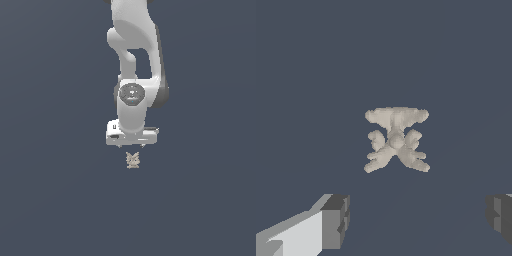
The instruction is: Pick up the object and move it to a goal position.
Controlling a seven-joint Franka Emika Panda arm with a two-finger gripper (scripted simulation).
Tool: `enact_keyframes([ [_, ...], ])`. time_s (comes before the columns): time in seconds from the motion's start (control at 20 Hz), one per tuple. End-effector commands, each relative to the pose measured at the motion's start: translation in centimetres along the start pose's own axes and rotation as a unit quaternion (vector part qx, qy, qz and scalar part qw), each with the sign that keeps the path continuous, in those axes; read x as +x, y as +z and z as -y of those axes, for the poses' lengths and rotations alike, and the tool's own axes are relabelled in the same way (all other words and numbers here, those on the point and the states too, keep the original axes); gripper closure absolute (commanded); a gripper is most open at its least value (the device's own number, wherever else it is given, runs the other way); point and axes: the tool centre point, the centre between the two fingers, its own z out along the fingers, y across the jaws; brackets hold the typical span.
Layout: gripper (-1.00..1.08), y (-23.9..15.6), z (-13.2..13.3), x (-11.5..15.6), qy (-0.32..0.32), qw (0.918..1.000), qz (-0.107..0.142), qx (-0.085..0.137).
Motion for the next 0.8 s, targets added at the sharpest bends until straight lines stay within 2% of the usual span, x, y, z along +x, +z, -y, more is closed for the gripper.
enact_keyframes([
  [0.0,-0.92,0.7,0.3,1.2,-0.002,1.0,-0.008,-0.003],
  [0.35,-0.92,2.0,0.8,3.1,-0.006,0.9997,-0.021,-0.006],
  [0.75,-0.92,2.7,0.8,3.2,-0.006,0.9997,-0.021,-0.006],
])
